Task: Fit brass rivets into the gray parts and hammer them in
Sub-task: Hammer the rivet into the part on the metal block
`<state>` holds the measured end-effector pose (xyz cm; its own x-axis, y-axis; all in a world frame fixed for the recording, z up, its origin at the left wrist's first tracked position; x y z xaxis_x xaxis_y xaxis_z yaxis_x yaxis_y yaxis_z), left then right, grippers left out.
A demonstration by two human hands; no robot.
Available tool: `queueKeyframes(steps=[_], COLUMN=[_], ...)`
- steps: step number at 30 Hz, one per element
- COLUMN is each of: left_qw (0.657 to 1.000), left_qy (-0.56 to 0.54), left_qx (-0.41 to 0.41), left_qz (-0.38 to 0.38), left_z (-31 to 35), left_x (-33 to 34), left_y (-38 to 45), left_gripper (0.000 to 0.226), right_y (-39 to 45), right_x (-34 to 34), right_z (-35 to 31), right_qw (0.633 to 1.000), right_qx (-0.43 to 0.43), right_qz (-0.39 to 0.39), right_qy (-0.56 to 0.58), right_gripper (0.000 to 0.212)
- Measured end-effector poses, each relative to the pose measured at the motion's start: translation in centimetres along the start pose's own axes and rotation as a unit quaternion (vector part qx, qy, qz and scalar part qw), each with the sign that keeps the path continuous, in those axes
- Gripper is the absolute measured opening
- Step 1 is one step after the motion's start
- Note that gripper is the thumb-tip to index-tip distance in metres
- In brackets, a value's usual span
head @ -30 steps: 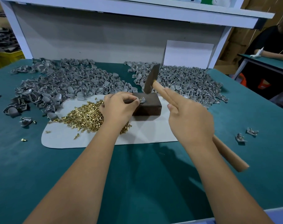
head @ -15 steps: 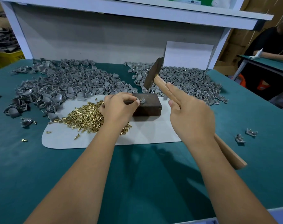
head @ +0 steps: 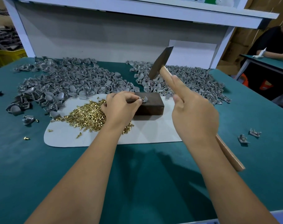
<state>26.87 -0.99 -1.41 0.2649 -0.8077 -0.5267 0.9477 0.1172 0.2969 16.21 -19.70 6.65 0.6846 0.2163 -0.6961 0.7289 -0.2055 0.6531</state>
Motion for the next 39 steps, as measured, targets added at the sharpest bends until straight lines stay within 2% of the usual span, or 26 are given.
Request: queueKeyframes(steps=[4, 5, 9, 13, 16, 19, 22, 27, 31, 36, 39], left_qw=[1.0, 1.0, 1.0, 1.0, 1.0, 1.0, 1.0, 1.0, 1.0, 1.0, 1.0], left_qy=[0.019, 0.02, 0.013, -0.001, -0.001, 0.015, 0.012, 0.009, 0.004, 0.013, 0.013], left_qx=[-0.01, -0.01, -0.009, -0.007, -0.01, -0.016, -0.008, -0.013, -0.005, -0.009, -0.01], left_qz=[0.0, 0.001, 0.002, 0.009, 0.006, 0.003, 0.007, 0.015, 0.013, 0.015, 0.013], left_z=[-0.1, -0.1, -0.2, -0.3, -0.4, -0.5, -0.5, -0.6, -0.6, -0.3, -0.3], left_x=[0.0, 0.1, 0.2, 0.1, 0.3, 0.4, 0.2, 0.2, 0.2, 0.2, 0.2], left_y=[0.2, 0.2, 0.3, 0.3, 0.3, 0.3, 0.3, 0.5, 0.4, 0.4, 0.3], left_gripper=[0.025, 0.025, 0.021, 0.005, 0.011, 0.016, 0.015, 0.018, 0.008, 0.021, 0.024], right_y=[-0.4, -0.2, 0.6, -0.3, 0.5, 0.5, 0.0, 0.7, 0.0, 1.0, 0.0], right_x=[2.3, 2.2, 0.6, 2.0, 1.3, 0.8, 2.3, 1.0, 2.4, 1.1, 2.2], right_z=[-0.5, -0.3, -0.2, -1.7, -1.1, -0.7, -1.3, -1.4, -2.0, -1.1, -1.8], right_qw=[0.991, 0.991, 0.999, 0.99, 0.996, 0.997, 0.988, 0.995, 0.988, 0.997, 0.99], right_qx=[-0.036, -0.03, -0.015, -0.07, -0.035, -0.025, -0.06, -0.053, -0.089, -0.043, -0.086], right_qz=[-0.121, -0.122, -0.046, -0.101, -0.075, -0.054, -0.131, -0.066, -0.108, -0.055, -0.092], right_qy=[-0.04, -0.037, -0.021, -0.071, -0.037, -0.05, -0.065, -0.044, -0.068, -0.026, -0.065], right_gripper=[0.059, 0.056, 0.049, 0.06, 0.054, 0.051, 0.056, 0.053, 0.059, 0.054, 0.059])
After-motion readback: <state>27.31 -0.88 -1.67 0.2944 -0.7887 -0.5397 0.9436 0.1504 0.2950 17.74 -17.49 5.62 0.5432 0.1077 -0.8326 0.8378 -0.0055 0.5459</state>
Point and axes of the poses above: each hand's wrist, its own y-axis towards the middle knuckle, its own x-axis out of the palm, z = x × y, the point moved 10 cm from there along y, towards the middle knuckle
